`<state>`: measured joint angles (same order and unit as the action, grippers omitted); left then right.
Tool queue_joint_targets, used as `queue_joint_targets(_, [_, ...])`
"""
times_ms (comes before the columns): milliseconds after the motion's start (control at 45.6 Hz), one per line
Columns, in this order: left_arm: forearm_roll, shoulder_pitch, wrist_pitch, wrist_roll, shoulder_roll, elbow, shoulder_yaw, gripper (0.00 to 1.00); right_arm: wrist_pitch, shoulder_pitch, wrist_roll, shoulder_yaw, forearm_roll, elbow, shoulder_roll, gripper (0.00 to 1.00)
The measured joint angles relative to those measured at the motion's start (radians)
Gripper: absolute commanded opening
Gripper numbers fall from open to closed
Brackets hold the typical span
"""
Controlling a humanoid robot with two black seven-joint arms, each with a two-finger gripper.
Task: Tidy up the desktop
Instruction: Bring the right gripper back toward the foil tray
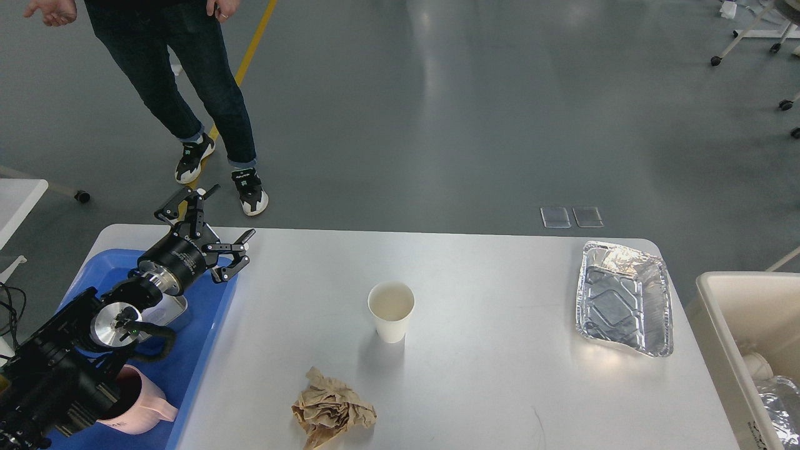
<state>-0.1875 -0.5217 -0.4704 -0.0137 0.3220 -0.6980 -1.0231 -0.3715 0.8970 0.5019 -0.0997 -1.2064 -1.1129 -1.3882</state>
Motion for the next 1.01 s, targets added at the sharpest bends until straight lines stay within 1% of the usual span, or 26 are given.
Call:
queue_joint_targets(153, [0.000, 0.002, -0.001, 0.000, 0.000, 0.000, 0.000, 0.98, -0.005, 0.016, -0.007, -0.006, 0.004, 0.013, 0.055, 1.00])
queue_joint_targets(263, [0.000, 0.003, -0.001, 0.000, 0.003, 0.000, 0.000, 0.98, -0.018, 0.004, -0.014, -0.012, 0.012, 0.024, 0.073, 1.00])
queue_joint_targets(504, [-0.001, 0.003, 0.004, 0.000, 0.003, 0.000, 0.007, 0.98, -0.171, -0.038, -0.040, -0.015, 0.161, 0.029, 0.120, 1.00])
queue_joint_targets(592, [-0.001, 0.000, 0.005, 0.000, 0.004, 0.000, 0.022, 0.98, -0.201, -0.048, -0.041, -0.015, 0.175, 0.027, 0.136, 1.00])
queue_joint_targets(745, [-0.001, 0.000, 0.006, 0.000, 0.016, 0.000, 0.033, 0.98, -0.215, -0.053, -0.043, -0.014, 0.187, 0.028, 0.156, 1.00])
queue_joint_targets(876, [-0.001, 0.001, 0.006, -0.001, 0.022, 0.000, 0.034, 0.98, -0.231, -0.061, -0.045, -0.014, 0.244, 0.028, 0.179, 1.00])
queue_joint_targets(1008, [-0.001, 0.002, 0.007, -0.001, 0.023, 0.000, 0.035, 0.98, -0.238, -0.084, -0.048, -0.014, 0.309, 0.029, 0.239, 1.00])
